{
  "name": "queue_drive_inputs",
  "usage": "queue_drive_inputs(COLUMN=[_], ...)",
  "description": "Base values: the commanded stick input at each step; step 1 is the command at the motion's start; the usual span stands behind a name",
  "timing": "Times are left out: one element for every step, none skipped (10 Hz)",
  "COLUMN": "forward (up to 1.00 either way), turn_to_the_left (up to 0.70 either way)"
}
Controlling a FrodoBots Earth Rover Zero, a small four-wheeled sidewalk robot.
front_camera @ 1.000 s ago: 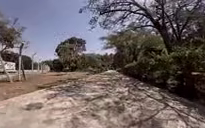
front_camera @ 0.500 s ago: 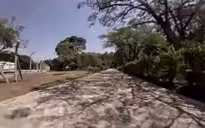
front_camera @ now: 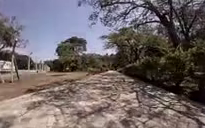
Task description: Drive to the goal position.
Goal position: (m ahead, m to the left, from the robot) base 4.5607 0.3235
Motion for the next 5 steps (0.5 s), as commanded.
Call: queue_drive_inputs(forward=[0.7,0.7,0.7,0.7,0.7], turn_to_the_left=[-0.35,-0.35,-0.35,-0.35,-0.35])
